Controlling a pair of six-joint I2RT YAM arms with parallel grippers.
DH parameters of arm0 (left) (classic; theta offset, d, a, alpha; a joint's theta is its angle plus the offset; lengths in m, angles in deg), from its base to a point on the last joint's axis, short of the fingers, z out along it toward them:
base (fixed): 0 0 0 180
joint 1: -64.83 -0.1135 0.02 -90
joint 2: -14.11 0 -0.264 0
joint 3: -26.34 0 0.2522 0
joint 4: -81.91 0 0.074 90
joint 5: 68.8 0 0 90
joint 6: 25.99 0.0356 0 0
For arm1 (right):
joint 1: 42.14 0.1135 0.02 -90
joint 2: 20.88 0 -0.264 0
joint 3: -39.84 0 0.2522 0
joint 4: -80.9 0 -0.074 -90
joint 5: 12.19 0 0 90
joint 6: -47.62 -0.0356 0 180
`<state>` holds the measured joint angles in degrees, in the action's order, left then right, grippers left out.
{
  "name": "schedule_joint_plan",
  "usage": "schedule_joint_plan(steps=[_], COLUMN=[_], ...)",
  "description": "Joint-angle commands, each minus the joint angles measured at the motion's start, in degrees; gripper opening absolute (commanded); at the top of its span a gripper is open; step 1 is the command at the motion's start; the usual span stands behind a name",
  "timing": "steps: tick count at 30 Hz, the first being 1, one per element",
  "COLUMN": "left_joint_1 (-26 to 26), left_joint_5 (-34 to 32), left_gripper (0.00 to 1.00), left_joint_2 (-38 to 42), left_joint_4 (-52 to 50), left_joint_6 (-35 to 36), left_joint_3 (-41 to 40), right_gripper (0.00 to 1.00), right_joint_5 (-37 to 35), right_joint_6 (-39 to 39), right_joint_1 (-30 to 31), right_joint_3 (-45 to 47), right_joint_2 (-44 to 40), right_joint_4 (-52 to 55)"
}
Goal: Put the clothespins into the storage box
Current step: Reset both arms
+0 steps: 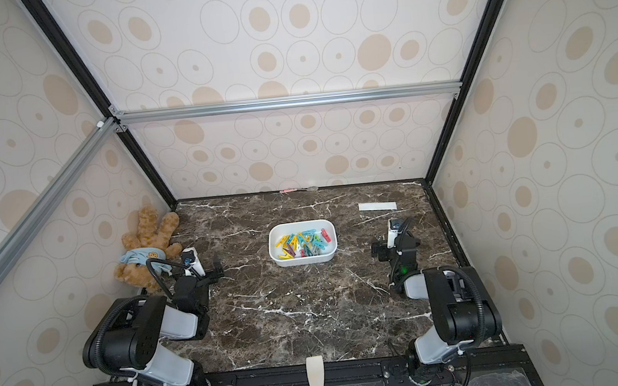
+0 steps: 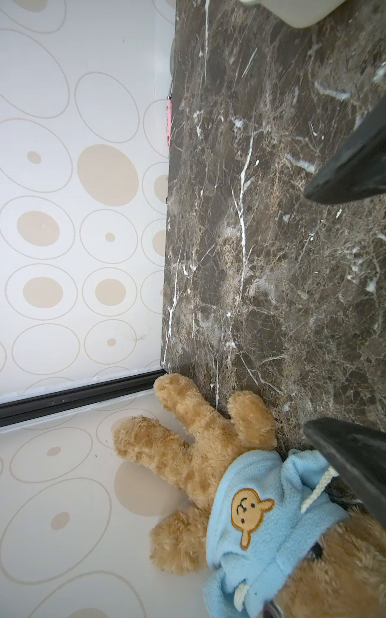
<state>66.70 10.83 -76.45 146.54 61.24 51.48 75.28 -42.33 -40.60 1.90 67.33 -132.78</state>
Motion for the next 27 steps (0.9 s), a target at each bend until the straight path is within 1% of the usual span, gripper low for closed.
schedule_joint_plan(steps=[1,4,22,25,27], left_joint_1=[-0.45,-0.44,-0.4,-0.49,-0.41], left_joint_5=[0.18,0.18,0.22,5.37,6.56], left_gripper=[1.0,1.0,0.99,0.99,0.99], left_joint_2=[0.12,0.11,0.06,-0.09,-0.27], left_joint_4=[1.85,1.85,1.85,-0.7,-1.36], left_joint_6=[-0.22,-0.21,-0.18,1.88,2.35], left_joint_3=[0.14,0.14,0.18,1.7,2.04], right_gripper=[1.0,1.0,1.0,1.0,1.0], right_joint_5=[1.29,1.31,1.38,1.38,1.32], right_joint_6=[1.18,1.18,1.21,1.22,1.26], right_joint_1=[0.28,0.23,0.29,0.27,0.3], right_joint_3=[0.02,-0.4,-0.34,-0.27,-0.4], right_joint_2=[0.3,-0.25,-0.09,-0.14,-0.01], right_joint_4=[1.0,2.77,2.54,2.55,2.53])
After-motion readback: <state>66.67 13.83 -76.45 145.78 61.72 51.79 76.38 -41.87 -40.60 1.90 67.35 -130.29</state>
